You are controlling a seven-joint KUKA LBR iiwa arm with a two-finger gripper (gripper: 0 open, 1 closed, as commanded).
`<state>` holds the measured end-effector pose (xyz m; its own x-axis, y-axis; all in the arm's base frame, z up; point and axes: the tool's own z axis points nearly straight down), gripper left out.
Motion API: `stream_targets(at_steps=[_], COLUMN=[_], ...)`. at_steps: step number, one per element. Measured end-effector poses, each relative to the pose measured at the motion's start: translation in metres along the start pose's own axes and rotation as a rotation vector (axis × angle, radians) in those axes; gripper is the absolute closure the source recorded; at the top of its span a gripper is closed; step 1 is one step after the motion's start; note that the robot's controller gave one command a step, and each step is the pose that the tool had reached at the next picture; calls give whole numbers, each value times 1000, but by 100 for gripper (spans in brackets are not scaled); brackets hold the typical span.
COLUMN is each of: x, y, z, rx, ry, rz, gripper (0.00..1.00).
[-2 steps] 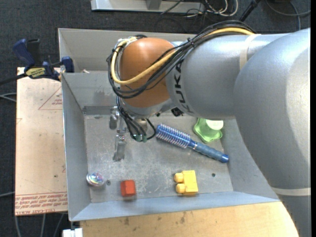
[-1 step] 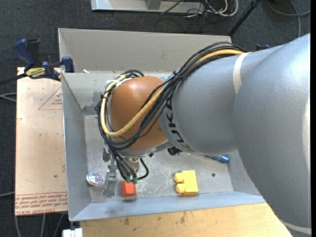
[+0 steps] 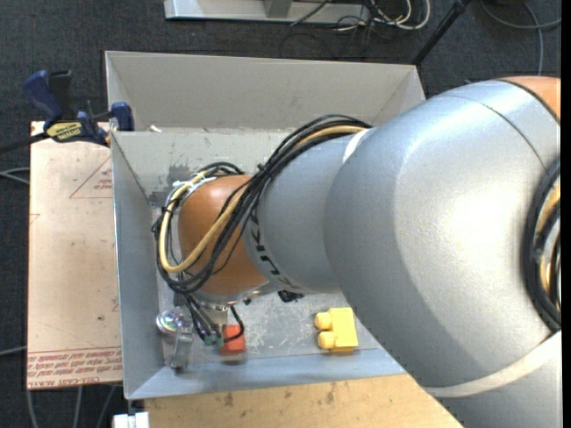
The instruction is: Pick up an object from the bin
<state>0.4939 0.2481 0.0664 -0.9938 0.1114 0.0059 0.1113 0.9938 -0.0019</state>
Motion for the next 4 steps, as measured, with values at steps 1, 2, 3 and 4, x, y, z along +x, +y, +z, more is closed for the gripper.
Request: stream_targets(at_steps=[1, 2, 3, 4], x=[-1, -21, -21, -21], y=[0, -8, -11, -11], z=[-5, -121, -109, -109], rx=[-3, -8, -2, -3], ry=[-5, -15, -6, -6], rz=[3, -16, -32, -32], gripper=[100, 100, 100, 0])
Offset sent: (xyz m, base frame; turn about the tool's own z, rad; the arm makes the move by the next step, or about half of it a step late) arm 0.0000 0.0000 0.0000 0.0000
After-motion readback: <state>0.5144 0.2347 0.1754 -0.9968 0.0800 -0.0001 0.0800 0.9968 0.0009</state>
